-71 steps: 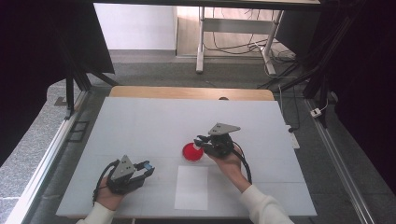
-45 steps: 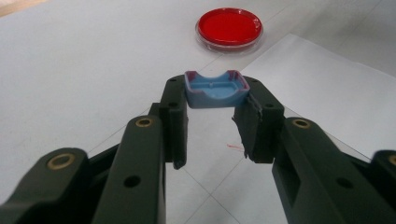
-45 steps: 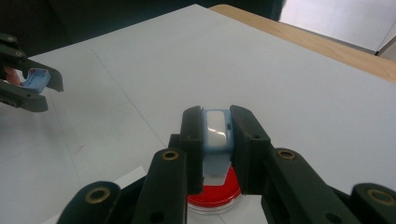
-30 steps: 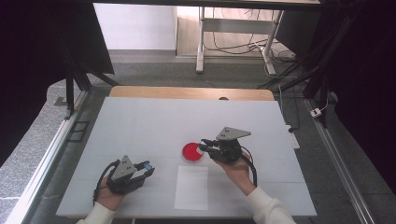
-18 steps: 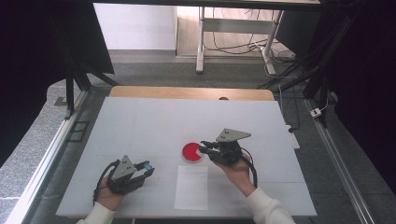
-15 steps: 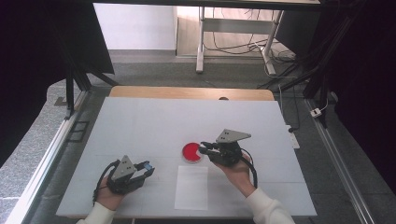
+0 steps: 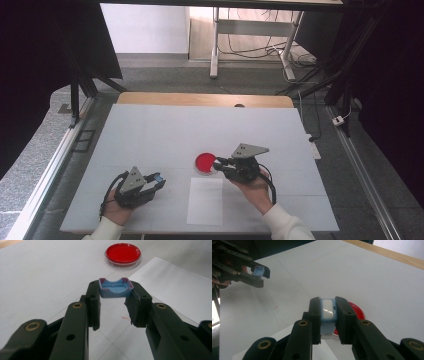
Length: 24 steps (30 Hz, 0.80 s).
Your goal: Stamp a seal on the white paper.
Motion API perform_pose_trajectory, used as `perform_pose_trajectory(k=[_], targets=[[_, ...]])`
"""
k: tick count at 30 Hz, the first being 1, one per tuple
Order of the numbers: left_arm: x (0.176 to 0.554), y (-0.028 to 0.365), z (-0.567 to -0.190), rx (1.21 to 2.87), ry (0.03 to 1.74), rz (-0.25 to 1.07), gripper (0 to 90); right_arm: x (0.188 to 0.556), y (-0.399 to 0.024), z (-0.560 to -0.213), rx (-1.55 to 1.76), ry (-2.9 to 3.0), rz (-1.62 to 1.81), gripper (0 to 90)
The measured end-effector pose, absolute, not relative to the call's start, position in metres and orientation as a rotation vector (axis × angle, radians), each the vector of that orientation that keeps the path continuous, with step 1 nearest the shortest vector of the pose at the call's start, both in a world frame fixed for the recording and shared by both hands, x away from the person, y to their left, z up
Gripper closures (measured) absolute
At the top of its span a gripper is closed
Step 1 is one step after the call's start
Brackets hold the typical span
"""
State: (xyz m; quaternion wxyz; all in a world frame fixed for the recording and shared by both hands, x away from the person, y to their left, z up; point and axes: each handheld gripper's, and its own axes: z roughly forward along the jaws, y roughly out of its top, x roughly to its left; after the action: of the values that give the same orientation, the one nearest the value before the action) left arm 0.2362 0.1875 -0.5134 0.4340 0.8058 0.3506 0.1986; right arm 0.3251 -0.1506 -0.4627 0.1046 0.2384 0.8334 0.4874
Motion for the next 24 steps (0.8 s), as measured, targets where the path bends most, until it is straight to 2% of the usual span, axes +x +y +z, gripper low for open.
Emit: perform_pose_trajectory(k=[24], targets=[[0.237,0.188,-0.513,2.005,0.875,0.492,64.9,0.308,-0.143,-0.464,0.675,2.517,1.452,74.8]])
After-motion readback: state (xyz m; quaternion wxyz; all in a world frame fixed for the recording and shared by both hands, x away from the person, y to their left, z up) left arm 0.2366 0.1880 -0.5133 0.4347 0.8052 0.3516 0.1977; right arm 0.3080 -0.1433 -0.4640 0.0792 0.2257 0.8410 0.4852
